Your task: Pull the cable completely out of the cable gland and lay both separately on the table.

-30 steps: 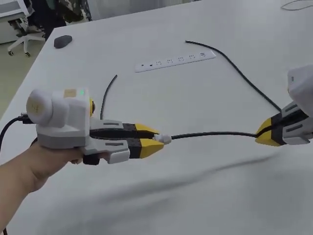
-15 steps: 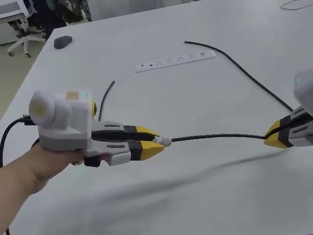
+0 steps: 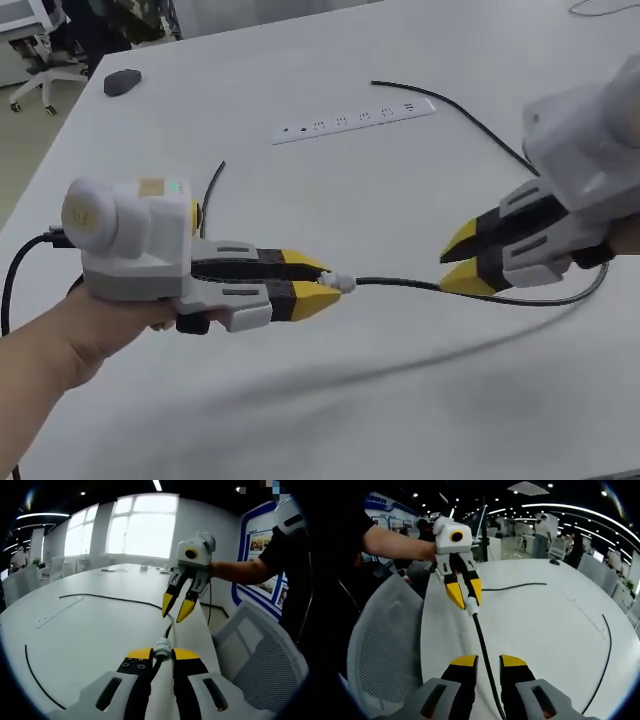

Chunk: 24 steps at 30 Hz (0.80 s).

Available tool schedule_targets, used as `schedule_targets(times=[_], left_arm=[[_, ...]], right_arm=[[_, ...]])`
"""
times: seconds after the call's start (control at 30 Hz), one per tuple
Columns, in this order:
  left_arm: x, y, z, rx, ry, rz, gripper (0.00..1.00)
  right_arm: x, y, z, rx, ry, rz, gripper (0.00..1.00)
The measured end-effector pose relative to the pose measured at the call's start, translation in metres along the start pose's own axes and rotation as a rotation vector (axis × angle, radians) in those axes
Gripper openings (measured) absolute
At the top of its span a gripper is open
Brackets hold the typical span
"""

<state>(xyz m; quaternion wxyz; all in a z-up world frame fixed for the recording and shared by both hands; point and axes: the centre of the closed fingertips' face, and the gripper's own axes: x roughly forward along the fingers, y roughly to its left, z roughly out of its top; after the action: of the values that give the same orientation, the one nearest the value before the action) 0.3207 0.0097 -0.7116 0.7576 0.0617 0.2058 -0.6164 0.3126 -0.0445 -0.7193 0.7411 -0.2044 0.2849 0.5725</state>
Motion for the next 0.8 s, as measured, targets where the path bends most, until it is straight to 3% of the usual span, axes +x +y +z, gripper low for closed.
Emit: schedule_targets(times=[0.1, 0.27, 0.6, 0.8], left_arm=[[0.002, -0.001, 0.002, 0.002, -0.005, -0.005, 0.15], [0.004, -0.007, 0.006, 0.027, -0.005, -0.024, 0.15], [0.007, -0.006, 0.005, 0.030, 0.001, -0.031, 0.15], [0.010, -0.005, 0.006, 0.028, -0.006, -0.031, 0.15]], right_arm=[[0.015, 0.008, 0.011, -0.052, 0.005, 0.033, 0.14], [0.030, 0.007, 0.014, -0.092, 0.026, 0.052, 0.09], [0.036, 0.013, 0.014, -0.137, 0.038, 0.098, 0.00], [0.034, 0.010, 0.013, -0.128, 0.040, 0.080, 0.00]])
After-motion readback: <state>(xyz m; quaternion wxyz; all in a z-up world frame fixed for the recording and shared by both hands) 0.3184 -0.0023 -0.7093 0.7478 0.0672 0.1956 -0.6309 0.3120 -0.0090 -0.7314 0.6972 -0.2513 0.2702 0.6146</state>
